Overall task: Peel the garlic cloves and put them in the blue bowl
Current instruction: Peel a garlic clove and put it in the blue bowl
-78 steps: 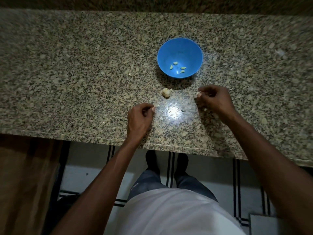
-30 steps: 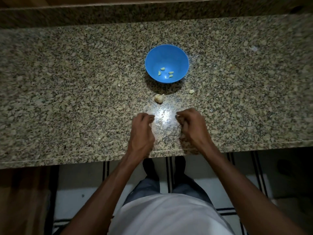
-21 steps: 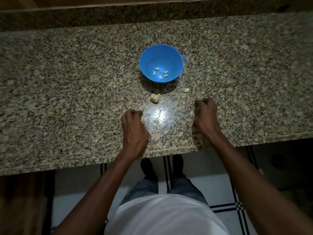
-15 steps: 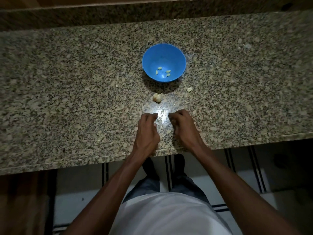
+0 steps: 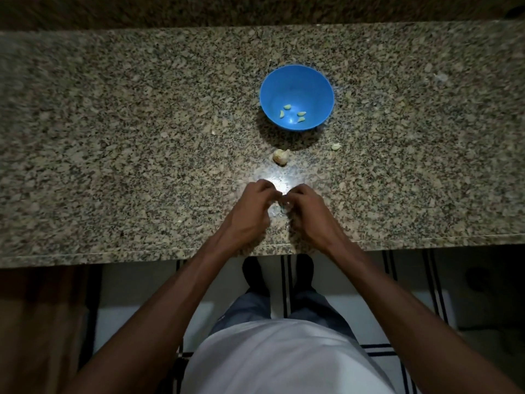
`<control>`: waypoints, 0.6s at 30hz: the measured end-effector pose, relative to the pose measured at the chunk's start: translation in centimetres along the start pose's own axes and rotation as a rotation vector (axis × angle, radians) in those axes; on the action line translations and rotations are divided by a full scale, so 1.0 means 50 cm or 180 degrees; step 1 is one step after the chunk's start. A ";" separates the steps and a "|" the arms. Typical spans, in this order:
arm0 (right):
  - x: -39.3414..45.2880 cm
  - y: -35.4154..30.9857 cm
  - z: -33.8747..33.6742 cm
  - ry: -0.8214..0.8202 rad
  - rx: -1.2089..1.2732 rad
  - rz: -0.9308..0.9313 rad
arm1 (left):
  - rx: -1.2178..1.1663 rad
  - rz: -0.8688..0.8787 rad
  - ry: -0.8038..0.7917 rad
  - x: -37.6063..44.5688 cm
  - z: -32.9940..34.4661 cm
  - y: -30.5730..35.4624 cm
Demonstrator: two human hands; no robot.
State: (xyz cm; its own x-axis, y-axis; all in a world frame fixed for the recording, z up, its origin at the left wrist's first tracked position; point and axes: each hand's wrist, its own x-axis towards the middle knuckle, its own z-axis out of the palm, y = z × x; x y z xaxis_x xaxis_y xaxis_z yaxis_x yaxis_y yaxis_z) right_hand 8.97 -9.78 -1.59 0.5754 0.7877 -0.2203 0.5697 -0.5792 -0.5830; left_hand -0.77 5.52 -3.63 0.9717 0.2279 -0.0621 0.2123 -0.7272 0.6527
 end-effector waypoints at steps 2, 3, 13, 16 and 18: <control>-0.003 0.016 -0.022 0.0242 0.0062 0.0059 | -0.0134 -0.0068 0.0265 -0.022 -0.014 -0.005; 0.003 0.023 -0.033 0.0449 0.0049 0.0075 | -0.0082 -0.0192 0.0488 -0.027 -0.021 -0.015; -0.006 0.005 -0.007 -0.0486 -0.0269 -0.0512 | -0.0089 -0.0161 -0.0206 -0.061 0.002 -0.011; -0.028 0.029 -0.012 -0.0289 -0.0163 -0.0322 | -0.0369 -0.0268 0.0042 -0.068 -0.004 -0.012; -0.048 0.038 -0.013 -0.0085 -0.0152 -0.0034 | -0.0225 -0.0350 0.0208 -0.074 -0.011 -0.019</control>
State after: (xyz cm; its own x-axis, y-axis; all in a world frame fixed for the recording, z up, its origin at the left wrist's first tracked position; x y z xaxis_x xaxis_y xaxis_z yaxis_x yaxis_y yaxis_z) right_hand 9.08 -12.93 -1.66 0.5537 0.7988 -0.2355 0.6035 -0.5797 -0.5474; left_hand -4.60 5.73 -3.64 0.9337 0.3469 -0.0883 0.3069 -0.6486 0.6965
